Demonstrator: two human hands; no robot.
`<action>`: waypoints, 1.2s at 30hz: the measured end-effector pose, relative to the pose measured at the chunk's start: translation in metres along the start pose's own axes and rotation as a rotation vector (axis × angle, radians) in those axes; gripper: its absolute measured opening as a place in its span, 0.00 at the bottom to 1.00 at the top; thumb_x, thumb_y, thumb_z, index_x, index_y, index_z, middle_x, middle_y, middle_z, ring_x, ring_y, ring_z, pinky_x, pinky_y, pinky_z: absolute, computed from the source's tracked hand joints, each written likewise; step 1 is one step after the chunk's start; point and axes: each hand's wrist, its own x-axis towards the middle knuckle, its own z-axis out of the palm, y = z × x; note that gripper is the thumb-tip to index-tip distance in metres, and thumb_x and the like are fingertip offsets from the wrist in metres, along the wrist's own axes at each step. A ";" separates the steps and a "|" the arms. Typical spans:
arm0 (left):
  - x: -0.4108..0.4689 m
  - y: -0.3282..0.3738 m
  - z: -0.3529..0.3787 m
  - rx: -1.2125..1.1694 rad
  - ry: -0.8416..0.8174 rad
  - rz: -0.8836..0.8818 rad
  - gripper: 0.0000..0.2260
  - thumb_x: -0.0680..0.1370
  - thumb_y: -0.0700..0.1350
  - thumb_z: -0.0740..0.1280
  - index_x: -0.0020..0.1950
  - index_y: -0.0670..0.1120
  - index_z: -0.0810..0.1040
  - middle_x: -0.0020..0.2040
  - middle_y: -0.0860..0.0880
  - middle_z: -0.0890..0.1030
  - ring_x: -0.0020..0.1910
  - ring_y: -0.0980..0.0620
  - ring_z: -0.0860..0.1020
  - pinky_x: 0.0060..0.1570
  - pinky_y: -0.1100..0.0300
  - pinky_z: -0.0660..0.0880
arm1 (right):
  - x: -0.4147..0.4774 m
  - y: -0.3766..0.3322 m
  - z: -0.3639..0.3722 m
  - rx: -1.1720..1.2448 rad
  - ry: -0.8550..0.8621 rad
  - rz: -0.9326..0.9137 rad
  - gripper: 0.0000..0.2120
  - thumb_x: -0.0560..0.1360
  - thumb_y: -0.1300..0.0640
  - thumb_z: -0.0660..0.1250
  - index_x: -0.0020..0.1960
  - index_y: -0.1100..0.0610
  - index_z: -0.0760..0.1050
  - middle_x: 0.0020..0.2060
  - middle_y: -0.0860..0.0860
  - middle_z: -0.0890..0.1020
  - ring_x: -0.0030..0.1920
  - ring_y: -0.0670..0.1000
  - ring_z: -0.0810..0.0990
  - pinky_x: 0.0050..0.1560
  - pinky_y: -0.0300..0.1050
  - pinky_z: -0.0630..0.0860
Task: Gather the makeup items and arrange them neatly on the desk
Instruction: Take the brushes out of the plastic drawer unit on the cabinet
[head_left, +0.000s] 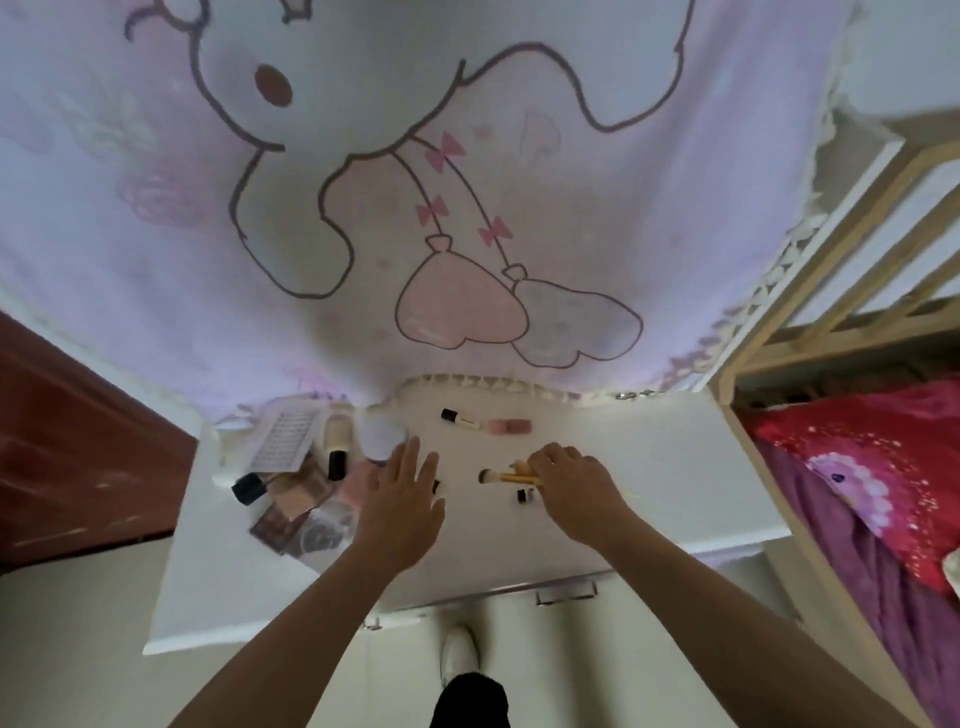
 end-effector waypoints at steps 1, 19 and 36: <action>0.018 -0.013 0.003 0.008 -0.042 0.012 0.28 0.82 0.56 0.53 0.80 0.47 0.54 0.81 0.43 0.48 0.79 0.43 0.49 0.75 0.41 0.54 | 0.018 -0.007 0.007 -0.004 -0.051 0.020 0.10 0.81 0.55 0.59 0.60 0.53 0.73 0.53 0.52 0.78 0.50 0.55 0.79 0.47 0.50 0.77; 0.103 -0.113 0.054 0.038 -0.138 0.260 0.30 0.80 0.59 0.48 0.69 0.41 0.74 0.72 0.37 0.70 0.69 0.37 0.71 0.60 0.35 0.73 | 0.127 -0.067 0.056 0.231 -0.315 0.245 0.23 0.80 0.50 0.61 0.73 0.52 0.65 0.68 0.54 0.70 0.69 0.57 0.69 0.68 0.52 0.66; -0.026 0.149 -0.150 -0.158 0.540 1.011 0.27 0.81 0.56 0.55 0.75 0.43 0.66 0.78 0.39 0.61 0.76 0.37 0.60 0.70 0.36 0.57 | -0.275 -0.051 -0.122 -0.164 0.403 1.013 0.30 0.80 0.37 0.49 0.79 0.48 0.59 0.79 0.58 0.57 0.79 0.59 0.54 0.77 0.60 0.55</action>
